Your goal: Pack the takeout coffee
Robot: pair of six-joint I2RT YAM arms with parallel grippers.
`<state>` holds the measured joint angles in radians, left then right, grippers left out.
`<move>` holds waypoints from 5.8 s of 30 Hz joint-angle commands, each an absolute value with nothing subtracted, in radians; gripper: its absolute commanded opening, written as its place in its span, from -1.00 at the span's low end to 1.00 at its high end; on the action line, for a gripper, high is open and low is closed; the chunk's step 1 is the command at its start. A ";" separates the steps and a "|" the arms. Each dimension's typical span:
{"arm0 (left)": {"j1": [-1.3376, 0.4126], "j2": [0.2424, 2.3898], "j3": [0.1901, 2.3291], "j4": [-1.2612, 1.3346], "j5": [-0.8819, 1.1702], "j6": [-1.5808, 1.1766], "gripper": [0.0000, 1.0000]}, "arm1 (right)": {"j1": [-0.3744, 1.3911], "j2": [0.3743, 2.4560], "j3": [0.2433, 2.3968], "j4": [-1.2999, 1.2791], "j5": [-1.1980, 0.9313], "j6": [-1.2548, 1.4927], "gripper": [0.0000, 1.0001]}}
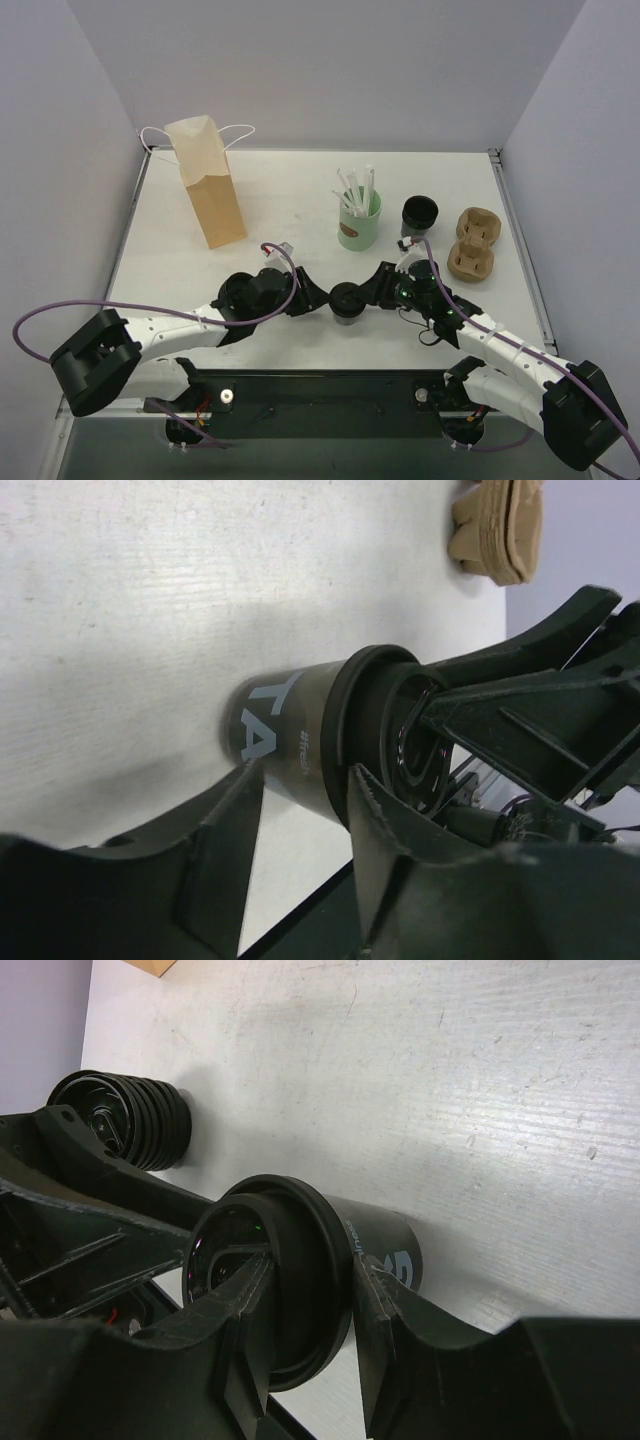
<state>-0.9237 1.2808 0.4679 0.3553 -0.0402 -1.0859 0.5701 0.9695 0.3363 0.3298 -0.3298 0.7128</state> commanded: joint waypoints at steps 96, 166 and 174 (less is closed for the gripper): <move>-1.130 1.512 0.307 0.568 -0.265 -1.302 -0.76 | 0.584 0.954 0.150 0.267 -0.272 0.788 -0.42; -0.758 0.954 0.528 -0.097 0.165 -0.684 0.14 | 0.669 1.391 0.612 0.084 -0.678 0.126 -0.41; -0.701 1.043 0.499 0.087 0.356 -0.644 0.18 | 0.624 1.443 0.672 0.046 -0.825 0.012 -0.36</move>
